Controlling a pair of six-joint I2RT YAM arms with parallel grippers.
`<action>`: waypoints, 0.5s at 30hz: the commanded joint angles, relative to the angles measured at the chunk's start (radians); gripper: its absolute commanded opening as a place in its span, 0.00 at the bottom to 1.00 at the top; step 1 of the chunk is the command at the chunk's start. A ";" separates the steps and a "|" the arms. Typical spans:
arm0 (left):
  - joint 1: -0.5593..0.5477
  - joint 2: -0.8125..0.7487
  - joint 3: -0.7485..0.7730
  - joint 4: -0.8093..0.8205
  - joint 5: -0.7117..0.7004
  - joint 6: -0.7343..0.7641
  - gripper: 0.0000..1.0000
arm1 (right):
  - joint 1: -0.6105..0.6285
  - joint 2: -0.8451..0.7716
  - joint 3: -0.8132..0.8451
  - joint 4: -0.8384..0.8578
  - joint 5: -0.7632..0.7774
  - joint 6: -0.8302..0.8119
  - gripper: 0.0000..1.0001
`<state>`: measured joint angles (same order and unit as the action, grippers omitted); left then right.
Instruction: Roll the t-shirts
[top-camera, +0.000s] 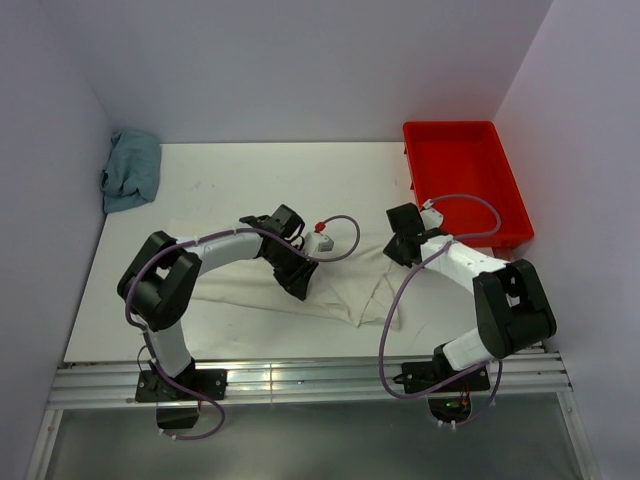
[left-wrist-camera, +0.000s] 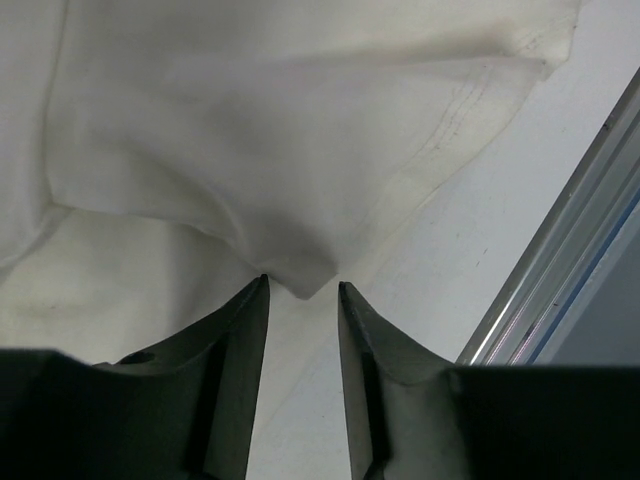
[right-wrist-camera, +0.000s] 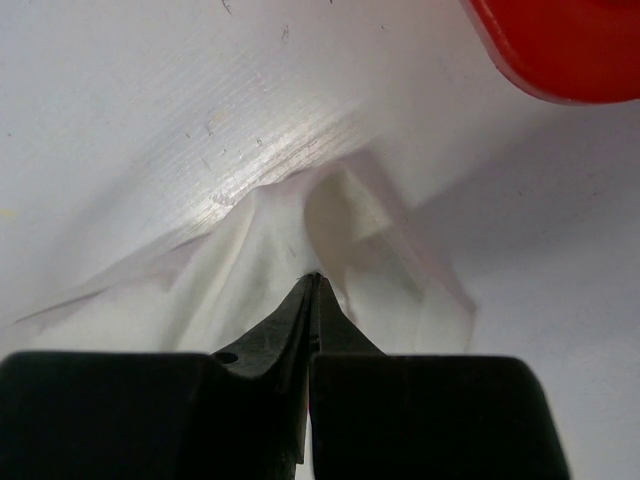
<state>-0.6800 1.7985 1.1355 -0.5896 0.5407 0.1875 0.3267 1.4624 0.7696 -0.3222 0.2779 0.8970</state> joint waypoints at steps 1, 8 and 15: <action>-0.009 0.001 0.000 0.022 -0.002 -0.010 0.38 | -0.009 0.001 0.057 -0.005 0.012 -0.015 0.00; -0.009 -0.007 -0.019 0.039 -0.031 -0.017 0.41 | -0.015 -0.008 0.073 -0.020 0.017 -0.027 0.00; -0.012 0.005 -0.008 0.033 -0.010 -0.017 0.41 | -0.020 -0.007 0.076 -0.020 0.012 -0.027 0.00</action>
<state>-0.6823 1.7988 1.1217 -0.5789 0.5167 0.1722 0.3157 1.4628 0.8028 -0.3309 0.2756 0.8833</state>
